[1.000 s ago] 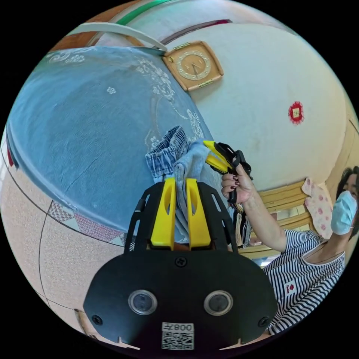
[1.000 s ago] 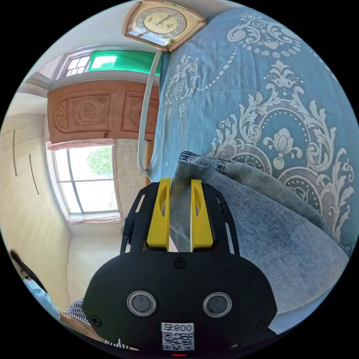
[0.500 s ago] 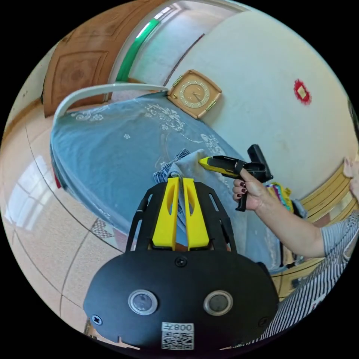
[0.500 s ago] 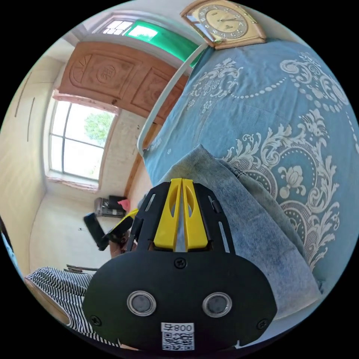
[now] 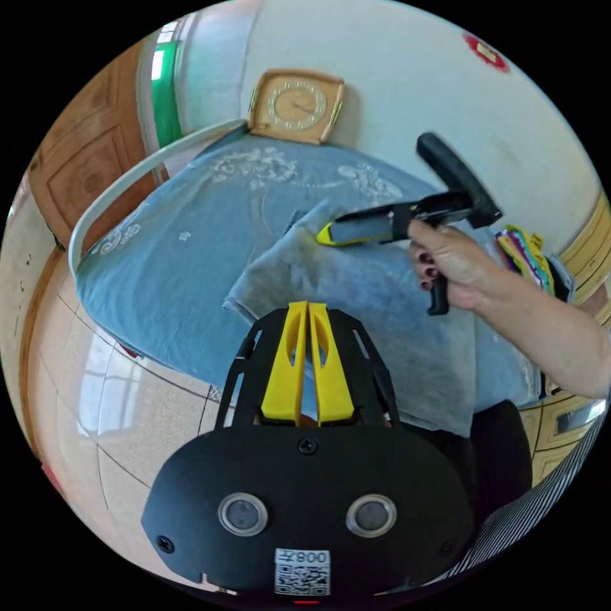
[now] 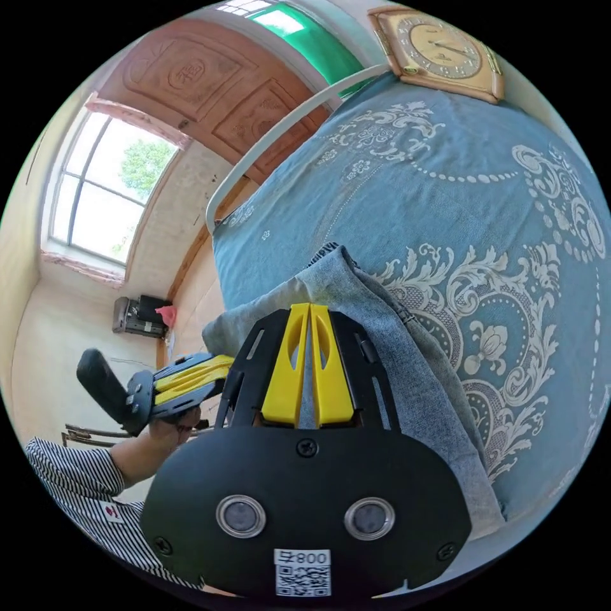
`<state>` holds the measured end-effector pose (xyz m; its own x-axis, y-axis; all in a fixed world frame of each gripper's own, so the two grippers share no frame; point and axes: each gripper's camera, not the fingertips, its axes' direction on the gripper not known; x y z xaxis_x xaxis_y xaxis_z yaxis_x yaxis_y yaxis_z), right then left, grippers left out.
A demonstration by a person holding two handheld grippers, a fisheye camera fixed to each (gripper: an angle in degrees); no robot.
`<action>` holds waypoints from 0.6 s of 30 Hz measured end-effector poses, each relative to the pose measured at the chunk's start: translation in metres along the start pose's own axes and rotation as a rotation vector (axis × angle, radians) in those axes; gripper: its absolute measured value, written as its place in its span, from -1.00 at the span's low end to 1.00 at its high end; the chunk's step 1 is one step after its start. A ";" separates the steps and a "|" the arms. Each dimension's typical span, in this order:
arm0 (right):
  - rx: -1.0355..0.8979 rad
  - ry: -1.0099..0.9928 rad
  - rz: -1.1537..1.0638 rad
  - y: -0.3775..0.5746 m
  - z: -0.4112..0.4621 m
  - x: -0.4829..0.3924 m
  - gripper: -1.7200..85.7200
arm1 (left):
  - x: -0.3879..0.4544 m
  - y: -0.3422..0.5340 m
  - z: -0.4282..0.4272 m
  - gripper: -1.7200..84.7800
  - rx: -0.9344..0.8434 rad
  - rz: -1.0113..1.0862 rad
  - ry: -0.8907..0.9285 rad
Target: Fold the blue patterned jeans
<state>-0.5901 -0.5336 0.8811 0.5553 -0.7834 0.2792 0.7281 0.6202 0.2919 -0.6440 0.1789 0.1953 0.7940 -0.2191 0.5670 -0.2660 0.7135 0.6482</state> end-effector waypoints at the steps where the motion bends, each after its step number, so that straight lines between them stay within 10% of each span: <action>1: -0.016 0.004 -0.012 -0.001 0.000 -0.003 -0.96 | 0.002 0.001 0.000 -0.96 0.009 0.000 0.002; 18: -0.058 0.274 -0.218 0.001 0.014 -0.044 -0.96 | 0.053 0.010 0.013 -0.96 0.033 -0.057 -0.006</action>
<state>-0.6189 -0.4979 0.8821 0.4663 -0.8836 -0.0422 0.8584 0.4404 0.2632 -0.6118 0.1658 0.2390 0.8049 -0.2629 0.5320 -0.2388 0.6772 0.6960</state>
